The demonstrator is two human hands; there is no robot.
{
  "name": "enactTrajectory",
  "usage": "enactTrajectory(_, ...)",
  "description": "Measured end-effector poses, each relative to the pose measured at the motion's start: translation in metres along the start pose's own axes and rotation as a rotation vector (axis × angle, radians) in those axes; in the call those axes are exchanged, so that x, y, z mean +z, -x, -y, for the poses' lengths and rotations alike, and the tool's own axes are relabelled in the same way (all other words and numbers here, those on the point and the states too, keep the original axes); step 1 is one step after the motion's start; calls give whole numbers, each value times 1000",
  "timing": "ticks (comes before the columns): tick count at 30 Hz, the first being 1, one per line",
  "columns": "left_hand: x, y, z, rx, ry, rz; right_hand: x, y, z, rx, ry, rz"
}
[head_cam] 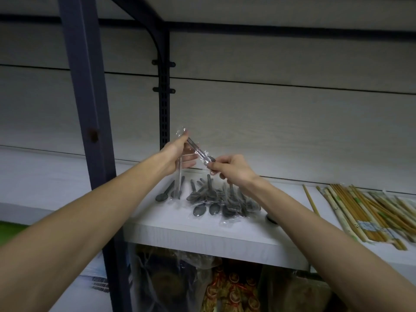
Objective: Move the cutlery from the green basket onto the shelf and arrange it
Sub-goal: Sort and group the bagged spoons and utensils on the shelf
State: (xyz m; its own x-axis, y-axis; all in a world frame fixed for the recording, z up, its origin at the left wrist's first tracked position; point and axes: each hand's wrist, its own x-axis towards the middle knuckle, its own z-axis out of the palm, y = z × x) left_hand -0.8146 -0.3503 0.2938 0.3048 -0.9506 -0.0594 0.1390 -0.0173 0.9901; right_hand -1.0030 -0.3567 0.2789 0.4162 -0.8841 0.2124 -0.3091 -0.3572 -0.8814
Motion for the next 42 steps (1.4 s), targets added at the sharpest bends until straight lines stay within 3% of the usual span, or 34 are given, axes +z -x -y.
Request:
enactTrajectory(5, -2, -5, -3, 16, -38, -149, -24, 6, -9, 85, -101, -105)
enactTrajectory(8, 7, -3, -14, 137, -278, -149, -34, 10, -16, 179, -76, -98)
enactTrajectory(15, 34, 31, 1, 369, -739, 253, -29, 24, -26, 245, 53, -86)
enactTrajectory(20, 34, 34, 25, 385, -707, 476, -34, 31, -23, 320, 71, 46)
enactTrajectory(24, 19, 35, 37, 364, -709, 560, -39, 39, -24, 312, 75, 66)
enactTrajectory(28, 9, 38, 42, 405, -647, 379, -49, 42, -34, 215, 205, 18)
enactTrajectory(31, 0, 32, 44, 426, -629, 180, -60, 35, -45, 112, 507, -178)
enactTrajectory(34, -8, 34, 46, 287, -681, 251, -66, 32, -42, 120, 715, -273)
enactTrajectory(37, -13, 37, 50, 292, -610, 257, -69, 30, -38, 192, 846, -193)
enactTrajectory(40, -12, 34, 48, 443, -605, -115, -69, 27, -34, 255, 924, -85)
enactTrajectory(42, -14, 34, 42, 337, -822, -280, -68, 26, -31, 305, 920, -16)
